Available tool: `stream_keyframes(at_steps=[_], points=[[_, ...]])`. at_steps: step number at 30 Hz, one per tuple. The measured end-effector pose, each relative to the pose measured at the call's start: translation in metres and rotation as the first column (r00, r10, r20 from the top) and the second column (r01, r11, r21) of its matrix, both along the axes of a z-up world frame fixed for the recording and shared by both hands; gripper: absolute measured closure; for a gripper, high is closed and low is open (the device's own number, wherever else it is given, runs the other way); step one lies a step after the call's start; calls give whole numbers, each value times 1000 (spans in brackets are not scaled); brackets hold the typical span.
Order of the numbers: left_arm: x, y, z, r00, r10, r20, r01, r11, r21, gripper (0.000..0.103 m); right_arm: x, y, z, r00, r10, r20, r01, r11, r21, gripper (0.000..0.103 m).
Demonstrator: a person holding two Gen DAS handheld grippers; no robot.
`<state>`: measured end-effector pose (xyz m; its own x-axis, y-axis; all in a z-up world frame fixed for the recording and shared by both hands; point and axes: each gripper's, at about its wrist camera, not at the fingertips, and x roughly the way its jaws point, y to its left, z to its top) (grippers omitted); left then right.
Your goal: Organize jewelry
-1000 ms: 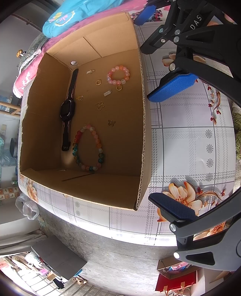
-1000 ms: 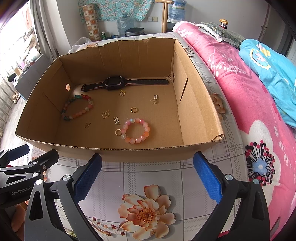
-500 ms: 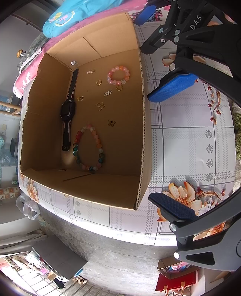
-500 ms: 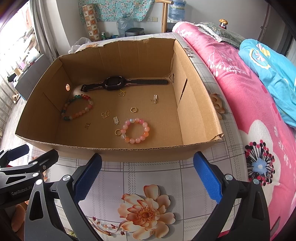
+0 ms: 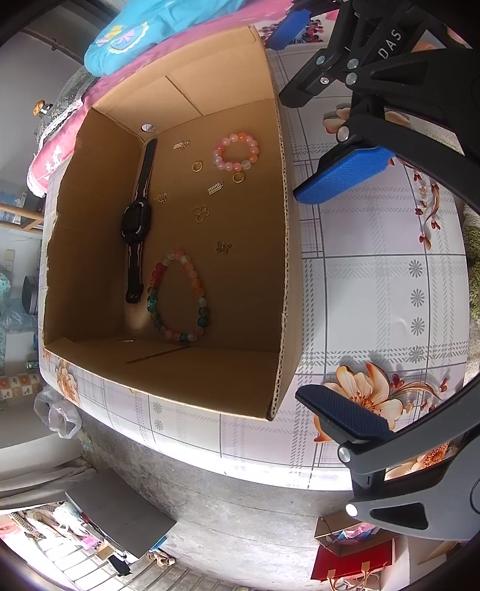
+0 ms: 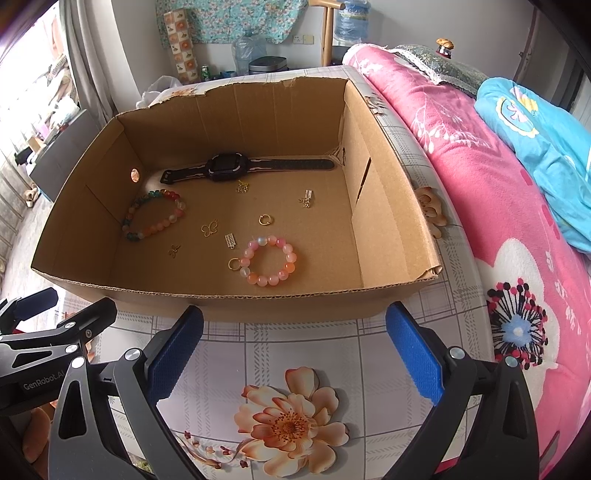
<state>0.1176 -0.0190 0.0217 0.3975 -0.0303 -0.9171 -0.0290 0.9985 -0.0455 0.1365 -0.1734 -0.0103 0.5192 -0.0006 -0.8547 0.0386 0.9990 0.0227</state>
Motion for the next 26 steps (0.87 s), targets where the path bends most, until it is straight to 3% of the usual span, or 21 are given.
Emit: stream_keyframes(at_steps=[26], points=[[-1,-4,-1,1000,-4,0,4,1000,11,9,-3,-1,0,1000,-4,2,4,1000,4,7]])
